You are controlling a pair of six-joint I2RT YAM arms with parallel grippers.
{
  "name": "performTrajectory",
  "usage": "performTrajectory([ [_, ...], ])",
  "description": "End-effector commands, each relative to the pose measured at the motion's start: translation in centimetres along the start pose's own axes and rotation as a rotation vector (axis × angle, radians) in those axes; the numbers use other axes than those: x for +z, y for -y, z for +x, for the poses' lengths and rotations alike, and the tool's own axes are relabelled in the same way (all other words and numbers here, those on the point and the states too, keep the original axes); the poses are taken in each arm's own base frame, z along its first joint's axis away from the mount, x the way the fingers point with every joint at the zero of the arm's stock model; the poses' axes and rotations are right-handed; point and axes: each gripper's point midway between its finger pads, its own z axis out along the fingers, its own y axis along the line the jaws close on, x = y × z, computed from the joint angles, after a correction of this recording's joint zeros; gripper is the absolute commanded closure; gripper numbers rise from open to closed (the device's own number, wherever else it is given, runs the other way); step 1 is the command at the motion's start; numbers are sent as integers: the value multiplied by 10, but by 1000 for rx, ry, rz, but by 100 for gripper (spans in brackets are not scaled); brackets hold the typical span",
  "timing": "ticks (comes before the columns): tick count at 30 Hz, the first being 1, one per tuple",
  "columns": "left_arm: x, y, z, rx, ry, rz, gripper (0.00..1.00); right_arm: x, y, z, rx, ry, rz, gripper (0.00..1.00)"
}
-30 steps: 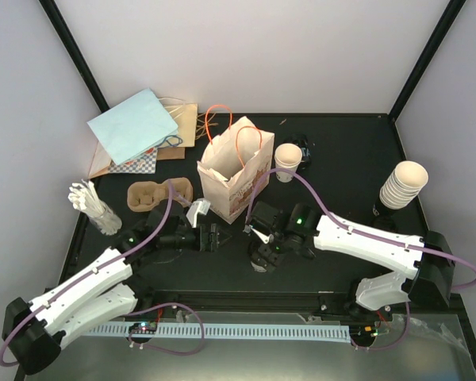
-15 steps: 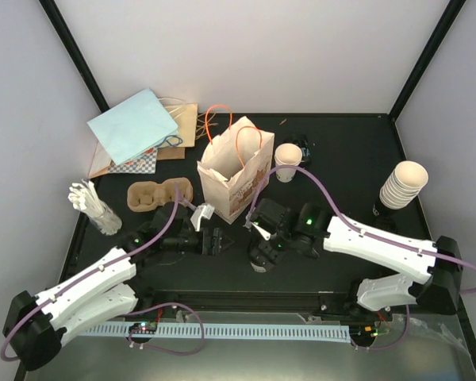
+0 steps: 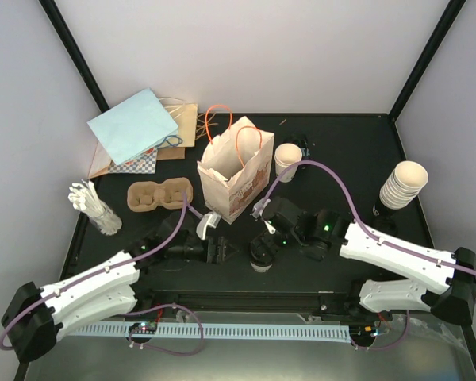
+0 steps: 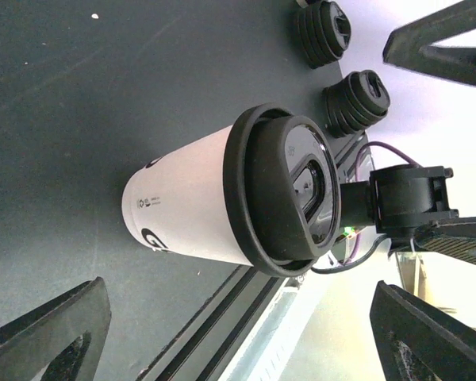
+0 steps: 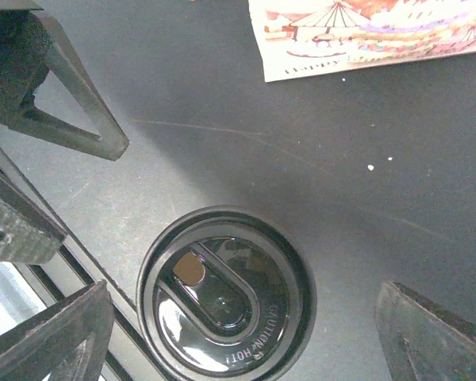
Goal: Pack the takeout coffee
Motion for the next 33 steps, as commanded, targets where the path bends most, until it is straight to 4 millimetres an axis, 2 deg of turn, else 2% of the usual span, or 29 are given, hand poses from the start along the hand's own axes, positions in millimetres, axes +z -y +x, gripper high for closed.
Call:
performTrajectory([
  [1, 6, 6, -5, 4, 33, 31, 9, 5, -5, 5, 61, -18, -32, 9],
  [6, 14, 7, -3, 2, 26, 42, 16, 5, -10, 11, 112, 6, -85, 16],
  [12, 19, 4, -3, -8, 18, 33, 26, 5, -12, 15, 176, 11, -106, 16],
  [21, 28, 4, -1, -26, -17, 45, 44, 9, -14, 27, 128, -104, -93, 18],
  [26, 32, 7, -2, -28, -27, 62, 48, 5, -15, 28, 111, -140, -49, 15],
  [33, 37, 8, -1, -29, -42, 68, 53, 9, -10, 30, 190, -151, 49, 15],
])
